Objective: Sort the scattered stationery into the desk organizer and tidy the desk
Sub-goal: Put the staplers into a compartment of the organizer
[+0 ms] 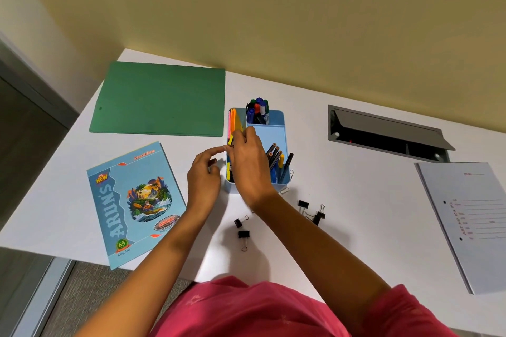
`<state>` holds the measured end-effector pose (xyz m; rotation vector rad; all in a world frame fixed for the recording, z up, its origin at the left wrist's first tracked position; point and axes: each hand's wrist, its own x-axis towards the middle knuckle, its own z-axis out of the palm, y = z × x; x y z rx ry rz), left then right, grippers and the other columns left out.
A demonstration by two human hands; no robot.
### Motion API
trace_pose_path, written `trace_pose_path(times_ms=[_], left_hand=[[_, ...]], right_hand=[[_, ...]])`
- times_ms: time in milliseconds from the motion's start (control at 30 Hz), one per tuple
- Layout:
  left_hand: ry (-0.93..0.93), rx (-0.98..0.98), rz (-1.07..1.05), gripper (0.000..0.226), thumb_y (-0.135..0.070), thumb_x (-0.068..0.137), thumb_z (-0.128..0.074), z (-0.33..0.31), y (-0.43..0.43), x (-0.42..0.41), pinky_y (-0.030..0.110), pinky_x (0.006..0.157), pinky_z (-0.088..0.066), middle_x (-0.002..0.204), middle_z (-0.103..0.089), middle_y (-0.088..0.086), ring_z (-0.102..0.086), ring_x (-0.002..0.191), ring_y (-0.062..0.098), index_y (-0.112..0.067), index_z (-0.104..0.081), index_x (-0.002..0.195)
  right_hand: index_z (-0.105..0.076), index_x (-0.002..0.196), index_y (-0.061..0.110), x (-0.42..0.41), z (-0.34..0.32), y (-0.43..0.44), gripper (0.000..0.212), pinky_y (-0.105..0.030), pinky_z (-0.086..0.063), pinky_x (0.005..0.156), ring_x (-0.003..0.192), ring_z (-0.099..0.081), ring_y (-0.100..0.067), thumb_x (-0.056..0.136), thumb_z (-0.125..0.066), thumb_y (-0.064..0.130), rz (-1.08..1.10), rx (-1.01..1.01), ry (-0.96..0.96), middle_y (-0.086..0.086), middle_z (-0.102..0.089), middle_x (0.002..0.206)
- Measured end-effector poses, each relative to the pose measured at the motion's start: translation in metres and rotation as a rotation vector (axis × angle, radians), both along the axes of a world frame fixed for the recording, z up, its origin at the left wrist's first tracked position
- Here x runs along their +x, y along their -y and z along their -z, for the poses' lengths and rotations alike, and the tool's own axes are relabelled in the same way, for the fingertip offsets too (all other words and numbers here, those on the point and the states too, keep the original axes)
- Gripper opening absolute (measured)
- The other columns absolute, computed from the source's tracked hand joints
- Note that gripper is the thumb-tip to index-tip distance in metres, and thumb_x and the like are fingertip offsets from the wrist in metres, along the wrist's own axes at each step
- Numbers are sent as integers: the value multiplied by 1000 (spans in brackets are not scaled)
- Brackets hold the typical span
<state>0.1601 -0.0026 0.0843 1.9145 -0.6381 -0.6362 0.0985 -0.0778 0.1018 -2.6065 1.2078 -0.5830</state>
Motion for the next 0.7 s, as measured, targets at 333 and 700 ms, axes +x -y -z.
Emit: trace_pose_path(times_ms=[333, 700], left_hand=[[79, 34, 73, 45, 5, 91, -44, 13, 5, 0, 29, 98, -44, 133, -54, 4, -54, 117, 21, -21, -60, 123], [232, 117, 179, 48, 6, 88, -47, 16, 3, 1, 25, 106, -27, 142, -43, 8, -40, 131, 24, -20, -57, 128]], right_hand=[[-71, 88, 9, -9, 23, -1, 24, -31, -48, 72, 84, -58, -23, 68, -83, 16, -84, -46, -301, -7, -65, 85], [-54, 120, -4, -15, 22, 4, 33, -37, -37, 93, 114, -41, -34, 88, -47, -10, -139, 106, -254, -21, -48, 123]])
